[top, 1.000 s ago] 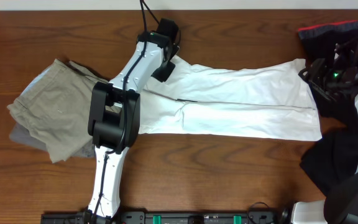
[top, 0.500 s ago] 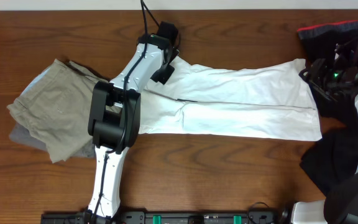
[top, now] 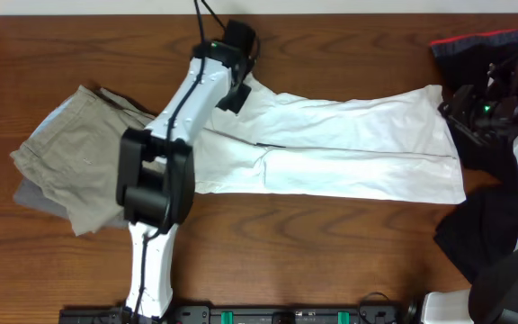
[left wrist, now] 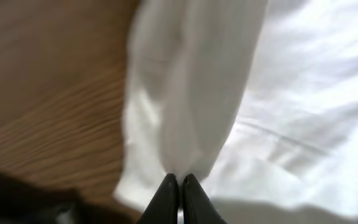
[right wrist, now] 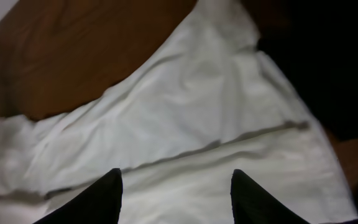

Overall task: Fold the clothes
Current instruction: 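Grasp the shirt's right end with the right gripper and pull it right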

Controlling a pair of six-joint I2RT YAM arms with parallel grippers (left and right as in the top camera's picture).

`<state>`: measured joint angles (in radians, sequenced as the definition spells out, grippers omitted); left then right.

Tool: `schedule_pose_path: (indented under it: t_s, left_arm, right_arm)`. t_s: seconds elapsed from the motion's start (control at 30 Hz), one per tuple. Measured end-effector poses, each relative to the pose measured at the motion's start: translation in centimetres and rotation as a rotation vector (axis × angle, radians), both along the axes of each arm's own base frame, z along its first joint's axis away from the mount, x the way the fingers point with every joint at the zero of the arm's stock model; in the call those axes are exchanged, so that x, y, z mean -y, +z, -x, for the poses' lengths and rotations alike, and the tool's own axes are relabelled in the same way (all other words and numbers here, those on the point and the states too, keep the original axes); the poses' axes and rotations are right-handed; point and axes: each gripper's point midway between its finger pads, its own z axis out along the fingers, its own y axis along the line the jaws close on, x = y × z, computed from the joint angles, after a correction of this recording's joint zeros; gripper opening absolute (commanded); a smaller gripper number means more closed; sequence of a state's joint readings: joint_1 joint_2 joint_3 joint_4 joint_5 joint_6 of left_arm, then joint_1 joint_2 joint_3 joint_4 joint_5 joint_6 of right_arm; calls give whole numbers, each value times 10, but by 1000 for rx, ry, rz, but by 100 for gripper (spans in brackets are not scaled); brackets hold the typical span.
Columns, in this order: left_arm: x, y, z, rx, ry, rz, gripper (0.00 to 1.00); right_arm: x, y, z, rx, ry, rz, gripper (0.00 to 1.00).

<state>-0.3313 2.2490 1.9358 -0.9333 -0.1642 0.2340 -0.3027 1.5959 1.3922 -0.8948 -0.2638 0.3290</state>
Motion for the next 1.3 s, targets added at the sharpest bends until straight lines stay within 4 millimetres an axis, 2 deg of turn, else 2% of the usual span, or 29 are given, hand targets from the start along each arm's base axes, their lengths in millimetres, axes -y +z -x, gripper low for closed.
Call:
schedule_pose_path:
  t_s: [0.17,0.27,0.43,0.63,0.77,0.97,1.13,1.3]
  left_arm:
    - [1,48,-2,98,35,45,6]
    - [1,61,-2,127,60,63,6]
    - [0,63,-1,136,106,82,6]
    - [3,63,-1,137,161,116,6]
    - [8,62,1,125,189,160,6]
    - [10,60,5,108,234,183,6]
    - [9,60,13,81,248,185,6]
    - [9,75,16,103,247,202,6]
  right_arm:
    - [21,3,-8,29,-31,119,54]
    - [27,5,-15,51,-29,155,53]
    - [32,-13,-33,56,4,171,55]
    - [36,-68,-57,8,53,158,55]
    - [38,-98,-73,11,83,149,55]
    - [36,-117,-89,45,114,134,54]
    - [40,-128,-110,111,122,150,51]
    - [46,-149,-130,164,119,167,48]
